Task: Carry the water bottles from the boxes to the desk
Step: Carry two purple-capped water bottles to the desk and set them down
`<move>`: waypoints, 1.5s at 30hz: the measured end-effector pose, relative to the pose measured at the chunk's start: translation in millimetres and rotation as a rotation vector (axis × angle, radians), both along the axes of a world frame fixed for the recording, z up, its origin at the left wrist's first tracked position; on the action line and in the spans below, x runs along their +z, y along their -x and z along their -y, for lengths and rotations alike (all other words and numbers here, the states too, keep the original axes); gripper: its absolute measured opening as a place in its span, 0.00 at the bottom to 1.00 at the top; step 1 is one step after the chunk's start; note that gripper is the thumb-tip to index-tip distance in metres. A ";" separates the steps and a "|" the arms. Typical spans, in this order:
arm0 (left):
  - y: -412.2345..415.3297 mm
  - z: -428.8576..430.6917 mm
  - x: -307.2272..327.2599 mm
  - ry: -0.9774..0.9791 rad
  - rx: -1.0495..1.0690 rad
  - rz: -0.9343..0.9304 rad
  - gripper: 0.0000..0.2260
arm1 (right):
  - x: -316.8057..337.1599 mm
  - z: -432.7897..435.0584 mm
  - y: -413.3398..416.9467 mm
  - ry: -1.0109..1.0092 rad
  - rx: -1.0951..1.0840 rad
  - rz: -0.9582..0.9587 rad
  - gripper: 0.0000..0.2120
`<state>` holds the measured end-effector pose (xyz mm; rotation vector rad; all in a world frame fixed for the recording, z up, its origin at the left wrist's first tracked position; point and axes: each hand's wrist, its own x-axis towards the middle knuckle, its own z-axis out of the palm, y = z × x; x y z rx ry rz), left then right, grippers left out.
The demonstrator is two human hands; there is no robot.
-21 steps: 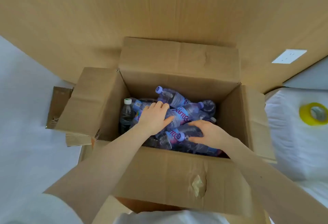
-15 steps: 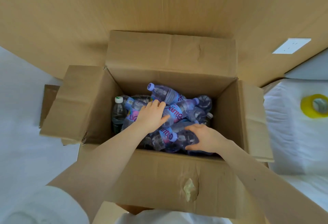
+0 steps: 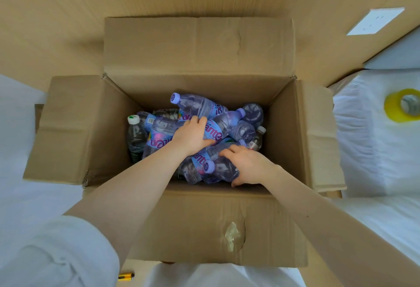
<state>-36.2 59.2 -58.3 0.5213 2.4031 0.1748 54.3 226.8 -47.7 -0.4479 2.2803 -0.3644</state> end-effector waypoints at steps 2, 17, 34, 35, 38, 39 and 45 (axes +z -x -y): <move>2.7 -7.7 -3.5 0.024 0.000 0.011 0.34 | 0.2 -0.4 0.5 -0.001 0.002 -0.016 0.39; -4.8 -11.9 -7.8 0.128 -0.026 -0.021 0.29 | 25.1 -29.8 -3.4 0.169 -0.300 -0.128 0.34; -11.7 11.5 83.1 -0.789 0.812 0.175 0.23 | 129.0 -26.2 15.9 0.490 -0.692 -0.563 0.30; -13.5 11.2 89.4 -0.872 0.855 0.225 0.20 | 137.4 -25.9 12.0 0.525 -0.732 -0.595 0.29; -23.2 9.2 112.5 -1.085 0.836 0.396 0.12 | 164.4 -22.9 -7.6 0.610 -0.880 -0.678 0.27; -27.2 7.9 121.0 -1.133 0.797 0.458 0.10 | 172.5 -21.1 -15.9 0.631 -0.928 -0.702 0.26; -53.2 4.8 164.5 -1.301 0.498 0.693 0.22 | 207.4 -5.8 -84.8 0.835 -1.248 -0.819 0.20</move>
